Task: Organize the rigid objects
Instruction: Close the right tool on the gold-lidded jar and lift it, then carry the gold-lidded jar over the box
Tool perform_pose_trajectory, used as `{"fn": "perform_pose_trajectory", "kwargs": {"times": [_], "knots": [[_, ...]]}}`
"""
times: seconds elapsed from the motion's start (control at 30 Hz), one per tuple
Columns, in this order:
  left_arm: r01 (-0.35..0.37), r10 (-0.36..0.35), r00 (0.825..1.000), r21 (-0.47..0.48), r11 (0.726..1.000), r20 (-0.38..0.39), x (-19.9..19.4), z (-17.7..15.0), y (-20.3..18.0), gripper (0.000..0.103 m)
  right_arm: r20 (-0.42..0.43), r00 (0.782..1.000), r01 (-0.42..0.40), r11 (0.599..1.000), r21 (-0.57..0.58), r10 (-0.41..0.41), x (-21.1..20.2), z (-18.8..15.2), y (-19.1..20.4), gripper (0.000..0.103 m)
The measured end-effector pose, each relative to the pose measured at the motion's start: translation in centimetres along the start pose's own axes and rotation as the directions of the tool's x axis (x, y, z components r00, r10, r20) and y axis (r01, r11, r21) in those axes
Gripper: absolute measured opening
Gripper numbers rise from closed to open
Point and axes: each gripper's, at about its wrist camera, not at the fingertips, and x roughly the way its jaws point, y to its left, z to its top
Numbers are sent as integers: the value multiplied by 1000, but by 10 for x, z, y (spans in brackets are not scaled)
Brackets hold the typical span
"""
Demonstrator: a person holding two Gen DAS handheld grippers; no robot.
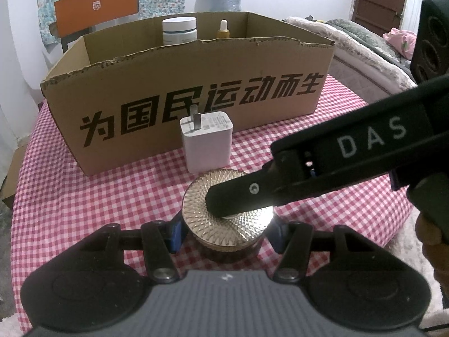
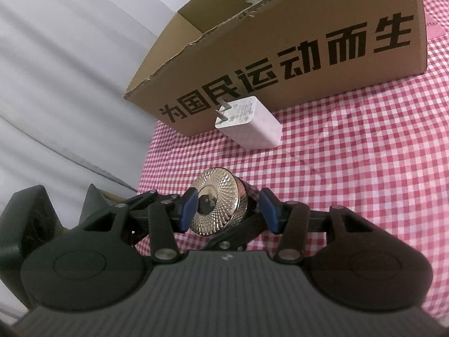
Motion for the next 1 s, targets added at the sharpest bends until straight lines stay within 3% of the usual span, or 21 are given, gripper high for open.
{"fn": "perform_pose_trajectory", "kwargs": {"times": [1.0], "knots": [[-21, 21, 1000, -11, 1000, 6, -7, 0, -5, 57, 16, 1000, 12, 999, -51, -11, -3, -2, 6, 47]]}}
